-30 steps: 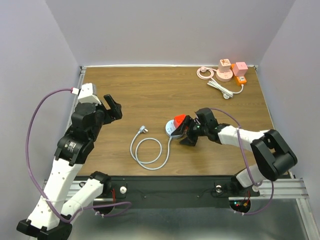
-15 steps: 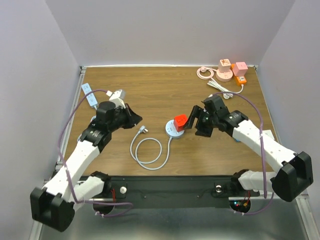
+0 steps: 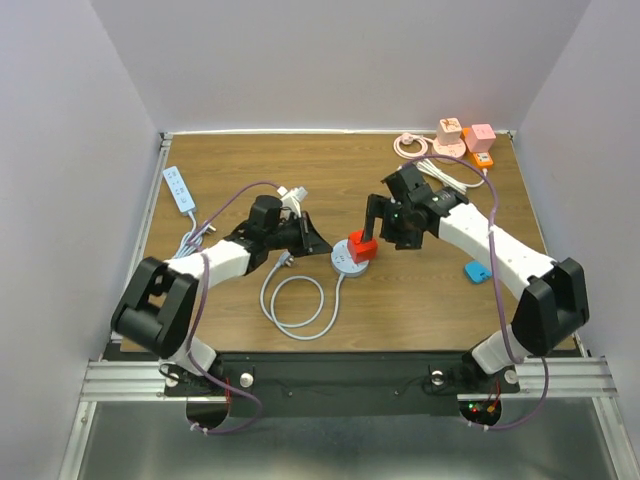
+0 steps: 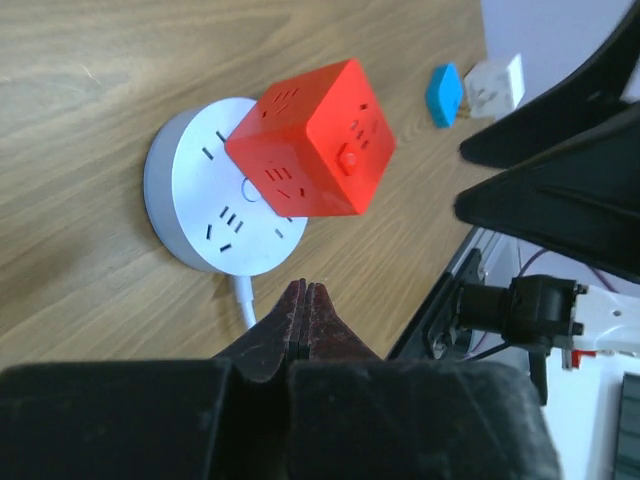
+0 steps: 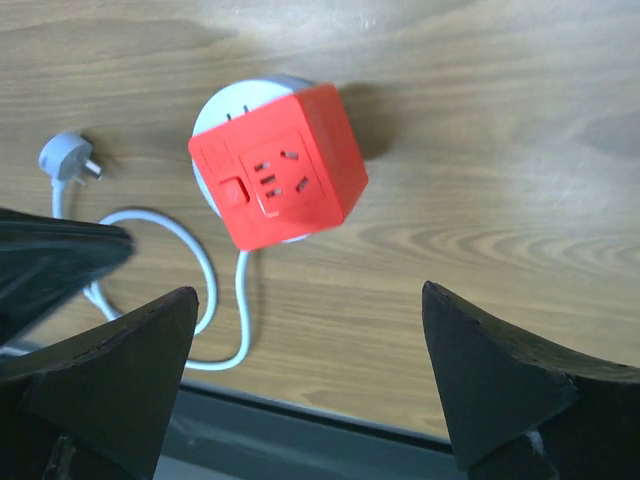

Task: Pull the plug off the socket

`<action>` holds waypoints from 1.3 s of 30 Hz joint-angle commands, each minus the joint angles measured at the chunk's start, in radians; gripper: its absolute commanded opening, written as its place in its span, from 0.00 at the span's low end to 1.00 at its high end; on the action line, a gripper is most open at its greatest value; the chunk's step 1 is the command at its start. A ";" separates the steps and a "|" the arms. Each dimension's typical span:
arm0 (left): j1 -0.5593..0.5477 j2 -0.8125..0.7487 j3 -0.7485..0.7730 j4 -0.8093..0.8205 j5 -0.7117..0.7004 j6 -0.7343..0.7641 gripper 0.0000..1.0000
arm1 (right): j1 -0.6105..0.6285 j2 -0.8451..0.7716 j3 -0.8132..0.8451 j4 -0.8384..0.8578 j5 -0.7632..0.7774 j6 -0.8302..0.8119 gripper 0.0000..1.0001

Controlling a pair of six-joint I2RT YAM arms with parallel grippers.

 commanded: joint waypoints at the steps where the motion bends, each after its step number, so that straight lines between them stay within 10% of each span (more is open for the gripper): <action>1: -0.039 0.079 0.051 0.111 0.057 -0.003 0.00 | 0.007 0.060 0.123 -0.037 0.067 -0.119 0.99; 31: -0.074 0.340 0.092 0.171 -0.004 -0.041 0.00 | 0.087 0.399 0.294 -0.049 0.115 -0.257 0.97; 34: -0.076 0.351 0.087 0.171 -0.024 -0.058 0.00 | 0.088 0.417 0.304 -0.048 0.116 -0.264 0.89; 39: -0.079 0.358 0.072 0.157 -0.073 -0.081 0.00 | 0.094 0.430 0.309 -0.043 0.105 -0.267 0.42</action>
